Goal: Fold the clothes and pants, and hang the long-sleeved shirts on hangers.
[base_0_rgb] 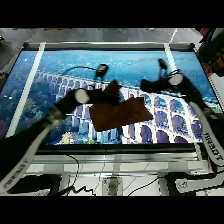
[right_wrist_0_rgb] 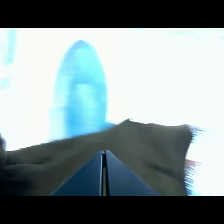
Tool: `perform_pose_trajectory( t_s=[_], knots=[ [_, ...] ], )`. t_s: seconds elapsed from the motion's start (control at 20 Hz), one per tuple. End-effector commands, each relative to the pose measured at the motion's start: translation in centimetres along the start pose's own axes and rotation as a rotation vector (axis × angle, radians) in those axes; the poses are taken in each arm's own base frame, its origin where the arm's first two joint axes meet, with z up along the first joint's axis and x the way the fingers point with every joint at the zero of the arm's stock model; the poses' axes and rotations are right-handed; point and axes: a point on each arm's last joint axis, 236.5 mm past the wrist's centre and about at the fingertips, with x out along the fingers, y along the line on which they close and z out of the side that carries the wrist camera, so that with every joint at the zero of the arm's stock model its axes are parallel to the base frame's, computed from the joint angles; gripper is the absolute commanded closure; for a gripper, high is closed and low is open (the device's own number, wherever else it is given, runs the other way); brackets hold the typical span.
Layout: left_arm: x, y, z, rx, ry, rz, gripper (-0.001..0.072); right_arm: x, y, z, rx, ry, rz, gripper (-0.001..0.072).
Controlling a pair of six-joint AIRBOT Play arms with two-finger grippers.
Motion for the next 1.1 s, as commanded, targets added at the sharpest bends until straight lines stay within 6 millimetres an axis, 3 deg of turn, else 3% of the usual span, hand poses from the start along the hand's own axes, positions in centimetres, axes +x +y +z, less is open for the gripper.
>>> perform_pose_trajectory(
  t_s=[0.0,0.1,0.15,0.2,0.25,0.3,0.45,0.55,0.7,0.8,0.85,1.05],
  knots=[
    [5.2,-5.3,2.1,-0.012,-0.155,-0.039,0.0696,-4.0,-7.3,-0.3,0.089,0.052,-0.096,0.0699],
    [6.2,-7.4,3.6,0.008,-0.248,-0.051,0.0666,-4.9,-9.6,0.1,0.113,0.037,-0.131,0.0699],
    [6.4,-8.1,3.9,0.013,-0.280,-0.053,0.0376,-5.2,-10.4,0.4,0.120,0.024,-0.146,0.0697],
    [6.5,-8.5,4.1,0.014,-0.297,-0.055,-0.0009,-5.5,-11.3,0.7,0.121,0.009,-0.165,0.0614],
    [6.5,-8.5,4.1,0.020,-0.297,-0.055,0.0008,-5.8,-12.1,1.0,0.116,-0.003,-0.185,0.0375],
    [6.4,-8.5,4.1,0.020,-0.297,-0.055,0.0008,-5.9,-12.9,1.0,0.110,-0.003,-0.208,0.0183],
    [5.5,-7.3,4.5,0.069,-0.270,-0.035,0.0008,-5.0,-14.3,-0.9,0.132,0.078,-0.218,0.0182],
    [4.9,-5.4,2.7,0.190,-0.147,0.006,0.0010,-3.4,-14.3,-3.5,0.135,0.193,-0.179,0.0181],
    [2.7,0.0,-1.8,0.310,0.132,0.110,0.0011,-0.5,-11.7,-8.2,0.150,0.393,0.023,0.0180],
    [0.2,4.5,-3.7,0.327,0.279,0.196,0.0012,1.3,-10.1,-9.8,0.185,0.461,0.138,0.0147],
    [-1.0,6.5,-4.1,0.314,0.321,0.230,0.0012,2.2,-9.6,-10.2,0.202,0.473,0.165,0.0081],
    [-5.6,12.8,-3.7,0.141,0.361,0.333,0.0012,5.9,-7.8,-11.4,0.188,0.487,0.173,0.0082]
  ],
)
